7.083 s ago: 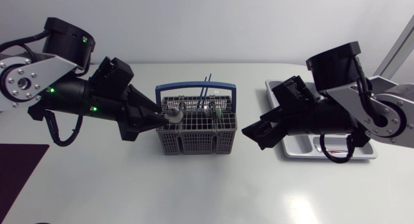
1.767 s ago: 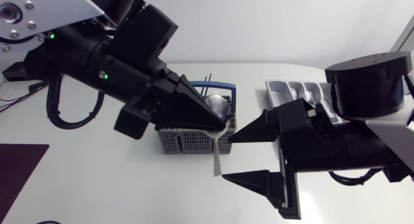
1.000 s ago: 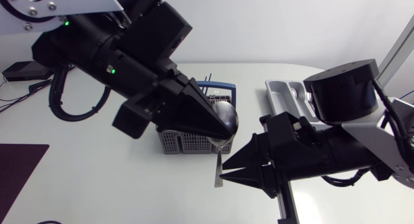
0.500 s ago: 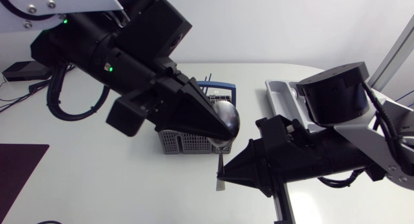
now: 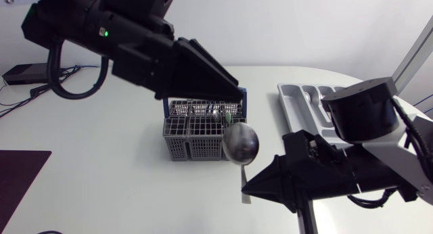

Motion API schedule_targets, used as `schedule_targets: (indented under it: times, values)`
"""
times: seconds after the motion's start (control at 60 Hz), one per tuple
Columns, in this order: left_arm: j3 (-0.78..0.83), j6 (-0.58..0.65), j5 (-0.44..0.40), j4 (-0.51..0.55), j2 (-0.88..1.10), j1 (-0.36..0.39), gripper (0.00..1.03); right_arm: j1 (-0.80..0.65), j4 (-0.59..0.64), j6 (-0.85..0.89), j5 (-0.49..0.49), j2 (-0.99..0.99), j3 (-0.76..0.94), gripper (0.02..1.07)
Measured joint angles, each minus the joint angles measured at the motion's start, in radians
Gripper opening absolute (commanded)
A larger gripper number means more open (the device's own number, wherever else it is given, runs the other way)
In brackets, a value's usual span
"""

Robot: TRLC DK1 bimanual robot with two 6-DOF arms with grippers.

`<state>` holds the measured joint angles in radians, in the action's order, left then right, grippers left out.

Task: Unload the cutlery basket into the drawer organizer.

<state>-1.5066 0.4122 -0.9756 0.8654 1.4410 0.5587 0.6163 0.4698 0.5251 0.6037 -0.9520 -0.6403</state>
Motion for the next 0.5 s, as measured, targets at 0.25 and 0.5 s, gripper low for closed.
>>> schedule_targets:
  times: [0.25, 0.5]
  values:
    - [0.011, -0.159, 0.23, -0.146, -0.008, -0.054, 0.78, -0.18, 0.04, 0.003, -0.185, 0.048, 0.001, 0.1]
    - [0.084, -0.196, 0.363, -0.187, -0.06, -0.069, 0.78, -0.395, 0.041, -0.055, -0.355, -0.075, -0.098, 0.1]
